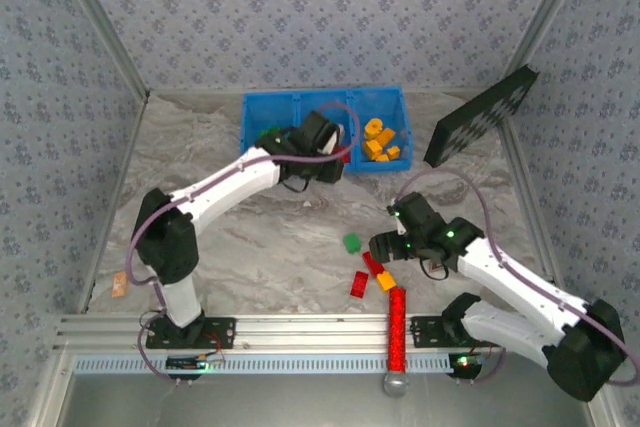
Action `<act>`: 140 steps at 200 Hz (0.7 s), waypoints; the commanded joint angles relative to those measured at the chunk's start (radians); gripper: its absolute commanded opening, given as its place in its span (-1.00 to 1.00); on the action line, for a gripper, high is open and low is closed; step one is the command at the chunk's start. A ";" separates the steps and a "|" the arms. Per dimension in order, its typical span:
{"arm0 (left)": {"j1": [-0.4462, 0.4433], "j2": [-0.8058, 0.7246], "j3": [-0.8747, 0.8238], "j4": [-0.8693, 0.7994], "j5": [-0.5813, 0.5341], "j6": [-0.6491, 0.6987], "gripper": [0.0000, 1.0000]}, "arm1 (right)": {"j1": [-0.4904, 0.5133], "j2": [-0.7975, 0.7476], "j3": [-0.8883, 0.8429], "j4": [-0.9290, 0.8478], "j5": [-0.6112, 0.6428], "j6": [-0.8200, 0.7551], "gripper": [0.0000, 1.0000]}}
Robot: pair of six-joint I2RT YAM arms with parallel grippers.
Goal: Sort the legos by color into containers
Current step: Place the lego in the container.
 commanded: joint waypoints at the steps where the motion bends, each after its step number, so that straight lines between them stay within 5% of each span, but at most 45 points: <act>1: 0.068 0.125 0.145 -0.026 -0.032 0.049 -0.76 | 0.048 0.072 -0.007 -0.012 0.016 0.071 0.84; 91: 0.210 0.677 0.885 -0.269 0.050 0.038 -0.77 | 0.211 0.113 -0.036 -0.074 0.089 0.220 0.77; 140: 0.204 0.704 0.848 -0.245 0.101 0.011 -0.76 | 0.266 0.131 -0.082 -0.060 0.083 0.308 0.69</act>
